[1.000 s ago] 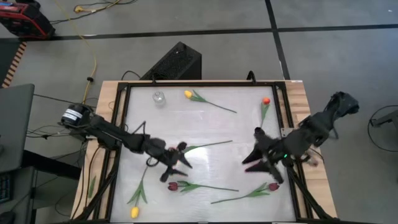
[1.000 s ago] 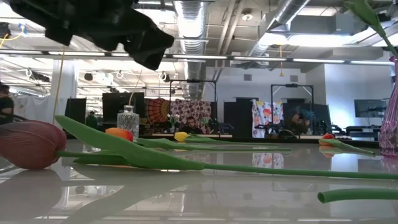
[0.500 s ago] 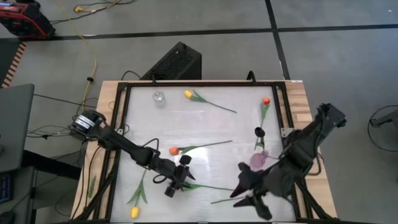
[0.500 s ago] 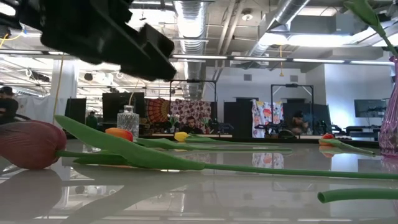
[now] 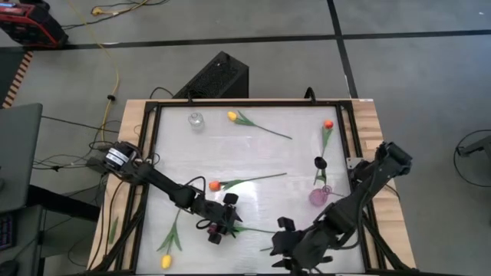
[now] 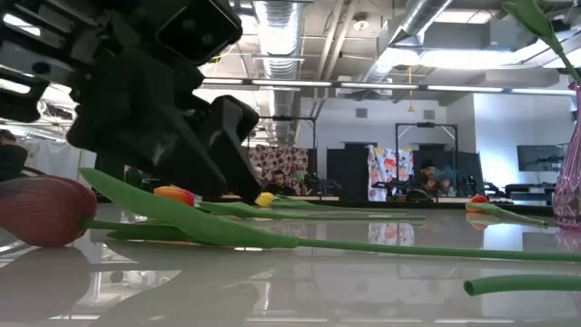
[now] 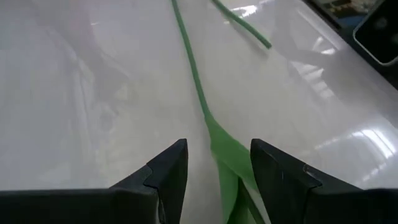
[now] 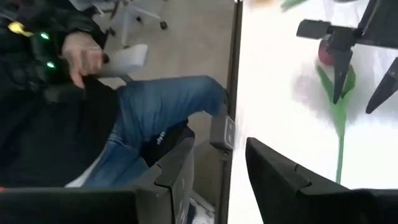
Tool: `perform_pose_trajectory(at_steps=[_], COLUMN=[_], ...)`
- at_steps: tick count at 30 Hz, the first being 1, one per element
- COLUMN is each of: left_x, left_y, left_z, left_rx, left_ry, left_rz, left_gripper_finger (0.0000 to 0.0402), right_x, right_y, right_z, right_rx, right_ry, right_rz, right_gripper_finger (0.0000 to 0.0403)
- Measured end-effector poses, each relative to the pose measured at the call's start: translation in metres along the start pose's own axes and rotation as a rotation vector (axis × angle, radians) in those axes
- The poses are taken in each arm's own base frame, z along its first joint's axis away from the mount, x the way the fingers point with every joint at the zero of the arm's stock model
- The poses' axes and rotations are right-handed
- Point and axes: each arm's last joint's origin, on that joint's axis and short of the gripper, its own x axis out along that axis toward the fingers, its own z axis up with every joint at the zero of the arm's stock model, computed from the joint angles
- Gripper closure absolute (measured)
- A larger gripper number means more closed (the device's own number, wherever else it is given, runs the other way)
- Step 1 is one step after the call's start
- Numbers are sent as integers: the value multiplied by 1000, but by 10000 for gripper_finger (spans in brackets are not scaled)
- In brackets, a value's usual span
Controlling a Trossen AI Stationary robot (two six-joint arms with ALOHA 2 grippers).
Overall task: Sort flowers into vase by color
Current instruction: Put the left dark red flower into the pink vase
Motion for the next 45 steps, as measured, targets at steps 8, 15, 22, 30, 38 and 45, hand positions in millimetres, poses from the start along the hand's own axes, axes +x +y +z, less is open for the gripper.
perform_pose_trajectory(at_steps=[8,15,22,30,38,45], left_x=[4,-7,-38,-88,-138,-158], left_y=[0,3,6,7,5,4], left_z=[3,4,17,17,-9,-29], left_rx=[24,40,55,82,-15,-42], left_ry=[-48,20,89,90,-194,-319], left_rz=[15,106,159,178,163,130], left_gripper_finger=[237,237,237,237,237,237], right_x=[47,84,99,117,150,161], right_y=[-27,-66,-94,-107,-119,-124], right_z=[-6,-2,4,-2,-24,-32], right_rx=[12,40,64,51,40,46], right_ry=[97,144,154,151,211,234], right_rz=[-131,-238,-310,-392,-460,-484], right_gripper_finger=[232,232,232,232,232,232])
